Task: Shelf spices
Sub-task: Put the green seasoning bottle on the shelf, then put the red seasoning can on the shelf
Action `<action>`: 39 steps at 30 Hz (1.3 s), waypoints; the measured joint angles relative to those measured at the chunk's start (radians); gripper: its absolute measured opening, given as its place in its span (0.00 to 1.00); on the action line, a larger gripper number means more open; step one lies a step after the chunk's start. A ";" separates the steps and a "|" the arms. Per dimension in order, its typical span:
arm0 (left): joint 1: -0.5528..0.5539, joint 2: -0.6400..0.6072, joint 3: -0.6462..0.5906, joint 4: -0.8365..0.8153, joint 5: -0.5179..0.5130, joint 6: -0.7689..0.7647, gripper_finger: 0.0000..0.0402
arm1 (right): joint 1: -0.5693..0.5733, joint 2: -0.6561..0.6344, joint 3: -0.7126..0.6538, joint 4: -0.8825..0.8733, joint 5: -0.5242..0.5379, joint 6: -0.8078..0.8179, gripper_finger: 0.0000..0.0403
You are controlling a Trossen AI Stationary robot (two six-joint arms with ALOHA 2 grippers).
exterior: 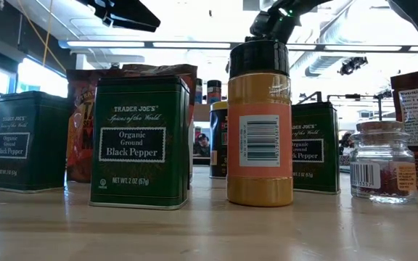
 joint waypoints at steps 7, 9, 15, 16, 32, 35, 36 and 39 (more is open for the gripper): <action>0.000 0.000 0.000 0.000 0.001 -0.013 0.52 | 0.000 -0.005 0.000 0.021 -0.002 -0.021 0.65; 0.000 0.000 0.000 0.000 0.002 -0.013 0.52 | 0.000 -0.015 0.000 0.042 -0.002 -0.021 0.65; 0.000 0.000 0.000 0.000 0.005 -0.013 0.52 | 0.000 -0.066 0.000 0.056 -0.001 -0.013 0.65; 0.000 0.000 0.000 0.000 0.005 -0.015 0.52 | 0.001 -0.079 0.000 0.056 0.001 -0.006 0.65; 0.000 0.000 0.000 -0.037 -0.008 -0.021 0.52 | 0.372 -0.311 0.000 -0.103 -0.009 0.227 0.65; 0.000 0.000 0.000 -0.047 -0.008 -0.021 0.52 | 0.491 -0.312 -0.001 -0.119 0.026 0.302 0.65; 0.000 0.000 0.000 -0.052 -0.008 -0.021 0.52 | 0.532 -0.312 -0.011 -0.111 0.047 0.332 0.65; 0.000 0.000 0.000 -0.065 -0.008 -0.021 0.52 | 0.649 -0.338 -0.116 -0.065 0.154 0.418 0.65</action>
